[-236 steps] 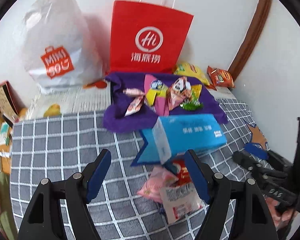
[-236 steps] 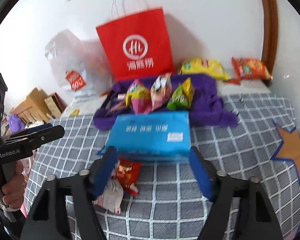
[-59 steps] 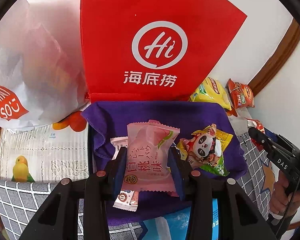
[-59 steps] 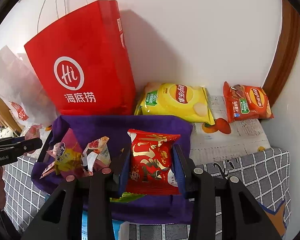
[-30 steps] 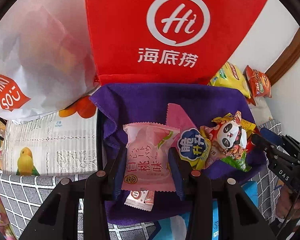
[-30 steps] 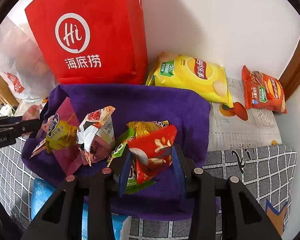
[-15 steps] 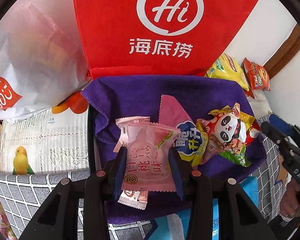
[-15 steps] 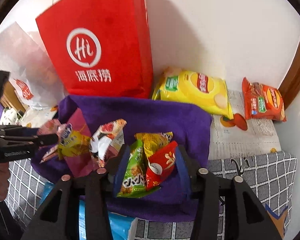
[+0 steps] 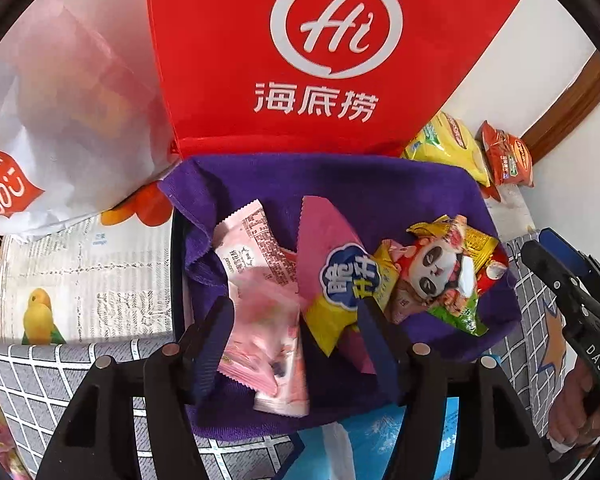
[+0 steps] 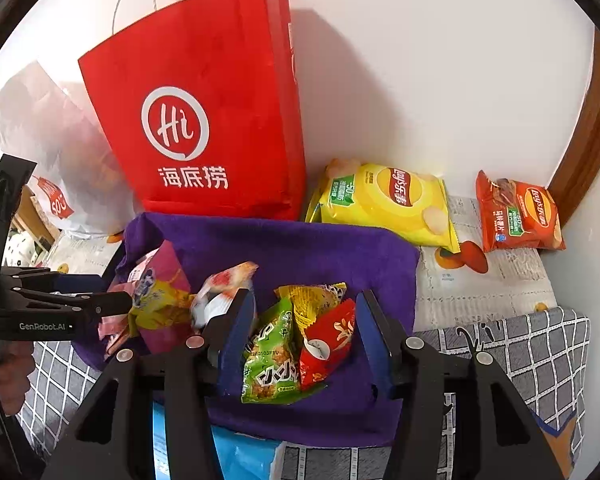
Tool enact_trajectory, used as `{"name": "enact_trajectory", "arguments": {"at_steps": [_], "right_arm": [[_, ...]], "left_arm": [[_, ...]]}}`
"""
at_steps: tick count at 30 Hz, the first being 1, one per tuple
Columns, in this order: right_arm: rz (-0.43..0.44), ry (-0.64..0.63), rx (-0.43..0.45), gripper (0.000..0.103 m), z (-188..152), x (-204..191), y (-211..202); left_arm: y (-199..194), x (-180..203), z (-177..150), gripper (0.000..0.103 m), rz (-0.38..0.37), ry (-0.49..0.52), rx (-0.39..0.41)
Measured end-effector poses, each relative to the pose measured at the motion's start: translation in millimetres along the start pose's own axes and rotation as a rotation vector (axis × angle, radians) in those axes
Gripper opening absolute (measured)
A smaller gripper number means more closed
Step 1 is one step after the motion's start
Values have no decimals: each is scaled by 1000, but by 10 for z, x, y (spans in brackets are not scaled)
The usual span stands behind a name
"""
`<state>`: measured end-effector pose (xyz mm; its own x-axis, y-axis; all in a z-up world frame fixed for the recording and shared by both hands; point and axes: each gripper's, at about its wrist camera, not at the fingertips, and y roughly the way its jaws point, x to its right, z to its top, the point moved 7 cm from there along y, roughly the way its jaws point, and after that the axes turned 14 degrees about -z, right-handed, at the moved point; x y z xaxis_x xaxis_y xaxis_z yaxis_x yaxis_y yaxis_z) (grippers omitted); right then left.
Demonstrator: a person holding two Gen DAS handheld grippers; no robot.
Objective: Organize snacks
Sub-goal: 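Lower both packs onto the towel and open both tools, then move both open tools back toward the bags beside the tissue pack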
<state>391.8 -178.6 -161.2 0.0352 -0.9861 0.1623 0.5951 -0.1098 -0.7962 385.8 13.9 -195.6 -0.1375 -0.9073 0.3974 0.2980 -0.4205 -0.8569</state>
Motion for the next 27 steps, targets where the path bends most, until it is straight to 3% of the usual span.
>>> {"name": "enact_trajectory", "arguments": {"at_steps": [9, 14, 18, 22, 27], "right_arm": [[-15, 63, 25, 60, -11, -5, -265], [-118, 44, 24, 61, -91, 79, -513], [-109, 59, -3, 70, -203, 158, -734], [-187, 44, -4, 74, -309, 227, -940], [-102, 58, 74, 76, -464, 201, -1234]], "left_arm": [[-278, 286, -35, 62, -19, 66, 68], [-559, 505, -84, 62, -39, 140, 120], [-820, 679, -104, 62, -82, 158, 158], [-1048, 829, -198, 62, -106, 194, 198], [-1232, 878, -420, 62, -103, 187, 215]]}}
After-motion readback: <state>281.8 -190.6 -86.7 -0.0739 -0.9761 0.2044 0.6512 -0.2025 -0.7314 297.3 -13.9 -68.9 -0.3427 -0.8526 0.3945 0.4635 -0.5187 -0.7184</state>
